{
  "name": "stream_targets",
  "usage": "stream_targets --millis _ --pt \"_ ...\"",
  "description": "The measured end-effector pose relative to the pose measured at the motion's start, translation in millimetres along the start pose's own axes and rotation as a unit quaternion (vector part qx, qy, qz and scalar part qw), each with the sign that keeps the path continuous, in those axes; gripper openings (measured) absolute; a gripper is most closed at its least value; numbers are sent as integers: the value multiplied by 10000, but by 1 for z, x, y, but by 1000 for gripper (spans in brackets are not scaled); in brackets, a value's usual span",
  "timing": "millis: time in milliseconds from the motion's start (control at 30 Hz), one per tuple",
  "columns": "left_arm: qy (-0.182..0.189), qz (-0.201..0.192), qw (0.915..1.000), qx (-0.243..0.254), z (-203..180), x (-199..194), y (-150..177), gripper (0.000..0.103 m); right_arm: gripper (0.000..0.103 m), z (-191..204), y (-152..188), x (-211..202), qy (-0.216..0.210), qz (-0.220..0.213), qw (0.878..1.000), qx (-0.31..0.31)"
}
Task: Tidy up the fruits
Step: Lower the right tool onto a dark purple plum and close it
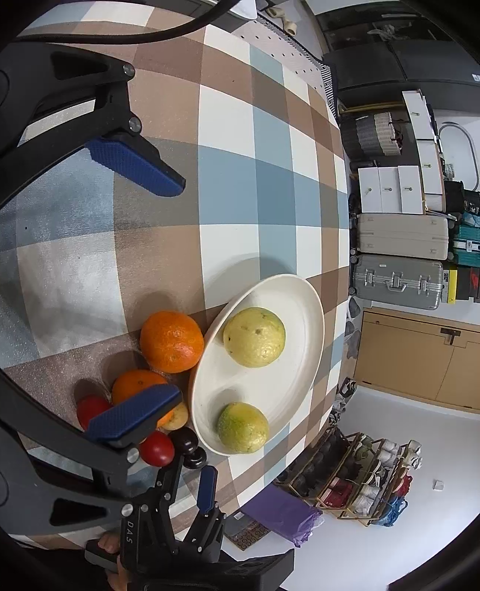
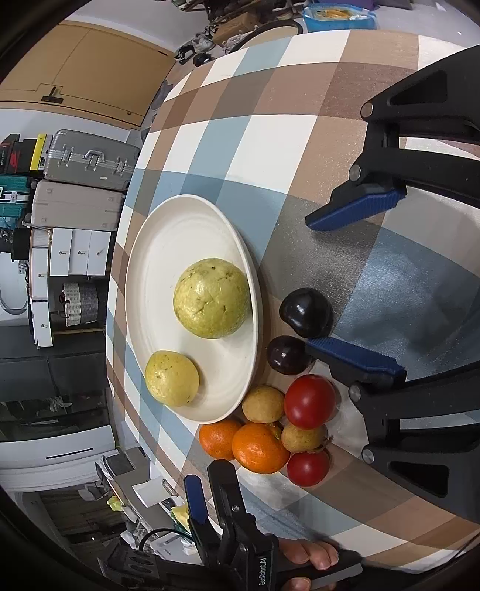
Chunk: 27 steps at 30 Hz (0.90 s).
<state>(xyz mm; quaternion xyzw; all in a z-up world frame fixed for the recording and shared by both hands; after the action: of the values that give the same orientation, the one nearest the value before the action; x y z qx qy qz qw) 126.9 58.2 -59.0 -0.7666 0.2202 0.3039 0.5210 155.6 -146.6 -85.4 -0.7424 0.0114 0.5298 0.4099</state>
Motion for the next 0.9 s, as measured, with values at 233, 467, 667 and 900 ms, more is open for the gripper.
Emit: stream_targets --millis 233,467,667,900 --pt "203 108 9997 -112 -2 5 0 100 55 3 -3 0 -80 -26 10000 -33" --pt "306 166 9993 -103 -8 8 0 90 37 9 -4 -1 -147 -59 9998 -156" --pt "387 245 9988 -181 -8 11 -2 87 37 4 -5 -1 -231 -119 9997 -48" --pt "583 335 9974 -274 -5 10 -2 74 27 12 -5 -4 -167 -198 9993 -280"
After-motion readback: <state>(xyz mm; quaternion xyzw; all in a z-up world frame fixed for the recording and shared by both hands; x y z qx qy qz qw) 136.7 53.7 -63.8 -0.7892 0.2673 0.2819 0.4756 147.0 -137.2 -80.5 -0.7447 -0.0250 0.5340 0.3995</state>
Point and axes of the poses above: each gripper's, at about its wrist camera, not at the fingertips, and x roughly the way its jaws point, z to its left, y to its underside, the point moved 3 cm from there along x, roughly the way its jaws point, and after that the axes turned 11 degrees about -x, right-handed, at the moved point
